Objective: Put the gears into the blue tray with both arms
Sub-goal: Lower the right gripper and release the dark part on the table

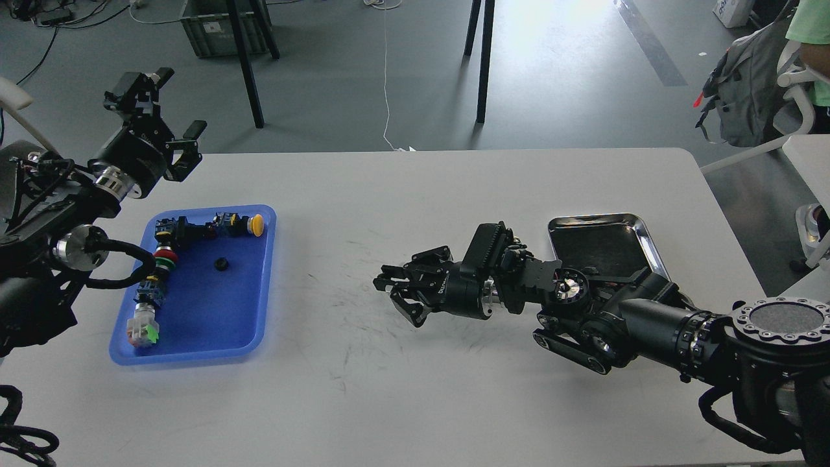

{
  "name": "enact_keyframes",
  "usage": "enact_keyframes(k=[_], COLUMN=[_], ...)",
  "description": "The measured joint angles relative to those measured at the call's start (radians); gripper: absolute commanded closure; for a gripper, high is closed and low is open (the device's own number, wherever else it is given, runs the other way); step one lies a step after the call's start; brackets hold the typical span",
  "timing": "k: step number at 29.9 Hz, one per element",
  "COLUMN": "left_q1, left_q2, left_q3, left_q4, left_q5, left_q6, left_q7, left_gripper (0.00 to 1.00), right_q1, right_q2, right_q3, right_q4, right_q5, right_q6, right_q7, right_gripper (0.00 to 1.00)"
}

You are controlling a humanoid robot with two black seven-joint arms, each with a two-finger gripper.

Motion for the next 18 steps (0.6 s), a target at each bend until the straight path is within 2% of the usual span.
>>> enact_keyframes(k=[6, 18], left_q1=[0.005, 0.008], left_q2=[0.053, 0.05], left_q3=[-0.008, 0.005], left_q4=[-0.005, -0.001], left_q5=[-0.05, -0.055], left_q6=[0.0, 0.0], left_q7=[0.0, 0.0], left_gripper=[0.01, 0.01], right_q1=[-0.022, -0.025], right_q2=[0.0, 0.0], right_q3=[-0.014, -0.05], right_q4=[-0.017, -0.027], right_q5=[0.0, 0.0], right_q6=[-0.004, -0.012], right_q7=[0.0, 0.0], right_gripper=[0.99, 0.99])
